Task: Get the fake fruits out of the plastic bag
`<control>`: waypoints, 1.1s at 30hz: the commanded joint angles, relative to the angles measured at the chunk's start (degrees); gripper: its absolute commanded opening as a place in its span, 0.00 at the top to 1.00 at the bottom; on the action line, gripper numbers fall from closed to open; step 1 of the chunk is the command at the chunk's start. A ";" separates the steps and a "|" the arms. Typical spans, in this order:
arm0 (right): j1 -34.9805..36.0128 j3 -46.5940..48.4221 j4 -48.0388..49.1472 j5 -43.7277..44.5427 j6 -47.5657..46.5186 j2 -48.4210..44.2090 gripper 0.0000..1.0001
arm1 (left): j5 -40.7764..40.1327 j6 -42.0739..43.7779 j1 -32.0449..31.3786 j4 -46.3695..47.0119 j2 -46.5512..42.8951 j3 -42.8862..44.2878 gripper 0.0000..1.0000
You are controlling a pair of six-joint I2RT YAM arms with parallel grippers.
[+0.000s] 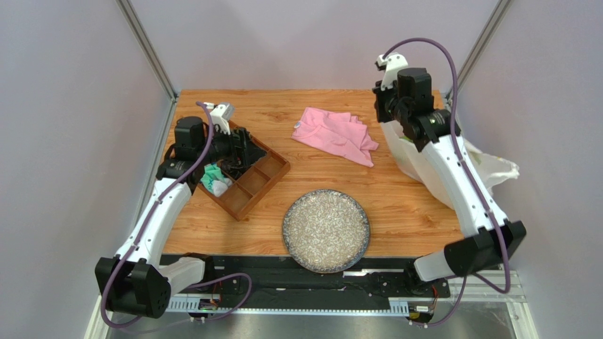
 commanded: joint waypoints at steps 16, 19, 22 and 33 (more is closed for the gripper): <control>-4.08 -24.97 -7.31 -12.82 1.74 -20.47 0.19 | 11.08 4.78 -20.69 -0.20 22.46 29.69 0.01; -4.25 -25.42 -8.63 -15.73 -0.53 -21.01 0.21 | 9.24 9.89 -24.57 -5.30 28.35 35.76 0.01; -5.30 -25.95 -10.21 -10.02 -0.98 -21.45 0.23 | 6.79 14.01 -27.55 -7.25 30.38 37.97 0.01; -10.85 -28.57 -12.95 -19.07 0.07 -24.96 0.32 | 0.72 14.38 -37.49 0.04 38.91 39.46 0.01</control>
